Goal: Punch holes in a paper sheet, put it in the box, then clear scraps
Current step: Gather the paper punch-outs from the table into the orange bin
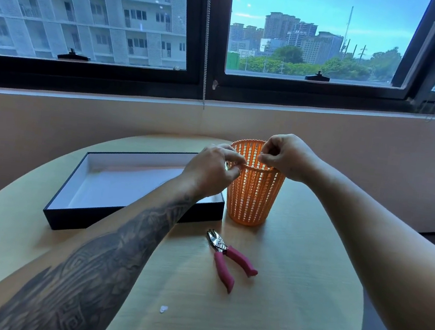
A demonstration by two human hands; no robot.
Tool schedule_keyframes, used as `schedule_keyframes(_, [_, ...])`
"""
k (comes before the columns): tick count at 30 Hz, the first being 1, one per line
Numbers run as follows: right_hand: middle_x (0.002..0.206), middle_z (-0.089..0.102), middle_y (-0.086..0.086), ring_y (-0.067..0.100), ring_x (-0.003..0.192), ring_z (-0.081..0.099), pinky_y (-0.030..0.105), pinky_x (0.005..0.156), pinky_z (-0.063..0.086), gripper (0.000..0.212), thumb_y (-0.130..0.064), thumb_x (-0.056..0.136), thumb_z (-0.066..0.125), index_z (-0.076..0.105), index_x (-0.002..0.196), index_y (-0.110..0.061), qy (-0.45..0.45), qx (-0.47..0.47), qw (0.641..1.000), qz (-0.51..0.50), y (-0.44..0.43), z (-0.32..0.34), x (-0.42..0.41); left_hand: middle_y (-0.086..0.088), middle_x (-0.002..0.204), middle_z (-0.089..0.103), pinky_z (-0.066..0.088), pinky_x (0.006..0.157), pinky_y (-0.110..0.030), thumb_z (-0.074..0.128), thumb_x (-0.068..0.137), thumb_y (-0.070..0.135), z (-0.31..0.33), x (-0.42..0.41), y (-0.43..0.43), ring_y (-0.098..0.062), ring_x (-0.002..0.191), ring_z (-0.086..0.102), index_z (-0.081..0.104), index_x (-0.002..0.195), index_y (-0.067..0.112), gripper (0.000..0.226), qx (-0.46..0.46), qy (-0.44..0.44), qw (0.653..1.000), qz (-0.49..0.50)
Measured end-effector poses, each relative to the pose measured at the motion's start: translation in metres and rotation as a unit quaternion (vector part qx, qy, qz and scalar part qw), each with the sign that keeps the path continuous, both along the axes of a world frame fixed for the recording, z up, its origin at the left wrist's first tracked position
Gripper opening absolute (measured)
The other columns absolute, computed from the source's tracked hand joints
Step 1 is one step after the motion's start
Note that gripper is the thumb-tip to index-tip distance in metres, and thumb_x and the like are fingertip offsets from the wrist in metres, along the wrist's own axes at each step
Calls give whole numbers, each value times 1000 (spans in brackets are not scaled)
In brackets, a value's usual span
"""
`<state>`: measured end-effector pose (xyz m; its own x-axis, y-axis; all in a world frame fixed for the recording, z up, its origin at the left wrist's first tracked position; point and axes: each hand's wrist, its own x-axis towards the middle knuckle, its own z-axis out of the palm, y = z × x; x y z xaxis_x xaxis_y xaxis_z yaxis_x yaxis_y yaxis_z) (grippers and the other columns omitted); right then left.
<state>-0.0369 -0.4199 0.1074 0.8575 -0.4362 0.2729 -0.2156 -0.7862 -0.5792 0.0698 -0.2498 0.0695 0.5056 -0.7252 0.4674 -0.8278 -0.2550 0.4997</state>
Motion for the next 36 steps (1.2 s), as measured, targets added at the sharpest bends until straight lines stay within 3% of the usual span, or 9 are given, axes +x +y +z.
schedule_keyframes(7, [92, 68, -3, 13, 83, 67, 17, 64, 51, 7, -15, 92, 71, 69, 93, -22, 16, -14, 1000, 6, 1, -1, 2, 14, 111, 68, 53, 91, -44, 58, 88, 39, -2, -1, 0, -14, 107, 60, 76, 108, 29, 28, -4, 4, 1000, 8])
schedule_keyframes(13, [99, 66, -7, 9, 89, 66, 18, 66, 53, 17, -17, 93, 71, 69, 109, -23, 9, 20, 1000, 13, 2, 0, 3, 12, 112, 69, 51, 94, -41, 62, 90, 35, 0, -3, 0, -13, 107, 61, 75, 110, 26, 26, -3, 9, 1000, 2])
schedule_keyframes(15, [102, 66, -6, 10, 90, 66, 16, 65, 50, 15, -18, 94, 69, 69, 108, -22, -16, 10, 1000, 23, 5, 0, 0, 11, 119, 66, 49, 98, -44, 59, 89, 39, 0, -4, 3, -15, 114, 57, 72, 116, 27, 32, 14, 14, 1000, -2])
schedule_keyframes(19, [109, 62, -5, 12, 98, 63, 18, 73, 50, 16, -24, 94, 69, 72, 110, -19, -77, -108, 991, 27, 15, -2, -7, 3, 148, 49, 39, 112, -47, 64, 91, 27, -11, -10, 26, -19, 136, 41, 54, 140, 23, 50, 16, 4, 1000, 9])
schedule_keyframes(22, [119, 63, -4, 13, 104, 60, 27, 82, 54, 19, -30, 94, 68, 73, 111, -22, -105, -151, 982, 45, 28, -5, -13, 4, 160, 33, 38, 113, -44, 64, 91, 23, -22, -13, 49, -19, 144, 34, 41, 150, 26, 63, 12, 12, 1000, 10])
schedule_keyframes(25, [121, 63, -4, 16, 108, 60, 38, 88, 55, 22, -38, 94, 67, 71, 111, -25, -80, -151, 984, 44, 38, -11, -17, 7, 164, 25, 42, 110, -45, 62, 92, 22, -29, -15, 64, -15, 146, 32, 34, 153, 31, 68, 16, 50, 999, -3])
schedule_keyframes(29, [123, 65, -1, 21, 114, 58, 43, 93, 51, 21, -37, 95, 65, 72, 111, -24, -91, -165, 982, 24, 50, -17, -27, 5, 155, 42, 40, 111, -39, 62, 92, 22, -35, -22, 81, -14, 140, 40, 47, 146, 26, 56, 7, 50, 999, 11])
schedule_keyframes(32, [111, 70, -1, 22, 107, 60, 46, 92, 50, 16, -30, 93, 66, 73, 105, -22, -125, -188, 971, 73, 80, -22, -36, 8, 132, 61, 45, 104, -34, 63, 92, 24, -49, -26, 104, -11, 122, 55, 63, 126, 25, 34, 28, 85, 995, 39])
schedule_keyframes(36, [106, 67, -8, 12, 96, 62, 34, 84, 54, 18, -31, 93, 66, 72, 109, -25, -38, -148, 971, 184, 136, -56, -48, 10, 117, 67, 48, 99, -30, 62, 91, 26, -76, -32, 140, -9, 111, 60, 70, 112, 25, 23, 85, 119, 987, 64])
